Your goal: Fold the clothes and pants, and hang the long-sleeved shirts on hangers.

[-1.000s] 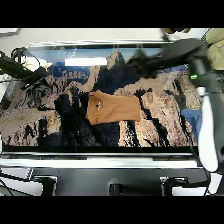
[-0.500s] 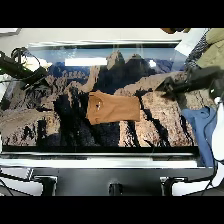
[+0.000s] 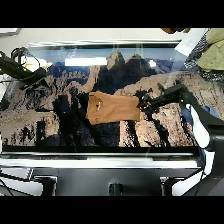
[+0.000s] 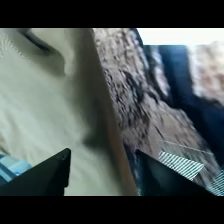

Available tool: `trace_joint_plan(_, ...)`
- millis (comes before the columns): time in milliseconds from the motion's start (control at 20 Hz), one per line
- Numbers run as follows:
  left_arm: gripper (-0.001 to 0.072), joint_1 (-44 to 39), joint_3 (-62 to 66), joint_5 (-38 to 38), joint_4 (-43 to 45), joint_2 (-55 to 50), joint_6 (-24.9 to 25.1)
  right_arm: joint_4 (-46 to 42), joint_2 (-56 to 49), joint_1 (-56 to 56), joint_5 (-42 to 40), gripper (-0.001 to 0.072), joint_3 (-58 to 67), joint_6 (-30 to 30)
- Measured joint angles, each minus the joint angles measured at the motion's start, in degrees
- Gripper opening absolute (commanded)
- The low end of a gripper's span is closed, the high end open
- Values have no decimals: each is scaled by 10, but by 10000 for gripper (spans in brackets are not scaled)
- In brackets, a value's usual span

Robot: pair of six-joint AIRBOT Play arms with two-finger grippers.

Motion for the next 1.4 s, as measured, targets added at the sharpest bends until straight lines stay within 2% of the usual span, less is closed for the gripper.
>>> trace_joint_plan(50, 17, 0, 0, 0, 4, 0, 0, 2, -3, 9, 8, 364, -1, 0)
trace_joint_plan(100, 16, 0, 0, 0, 6, 0, 0, 3, -6, 17, 15, 268, -2, 0)
trace_joint_plan(150, 16, 0, -1, 0, 9, 0, 0, 3, -8, 23, 21, 85, -2, 0)
trace_joint_plan(200, 17, 0, -1, 0, 9, -1, 0, 4, -9, 28, 25, 28, -2, 0)
trace_joint_plan(350, 17, 0, -1, 0, 12, -1, 0, 6, -8, 35, 19, 26, 8, 5)
trace_joint_plan(500, 17, 0, -1, 0, 14, -1, 0, 9, 7, 30, 0, 26, 50, 35)
trace_joint_plan(1050, 16, 0, -1, 0, 16, -1, 0, -39, 42, -135, -37, 24, 309, 247)
trace_joint_plan(1400, 17, 0, -1, 0, 16, -1, 0, -127, 83, -253, -6, 24, 354, 389)
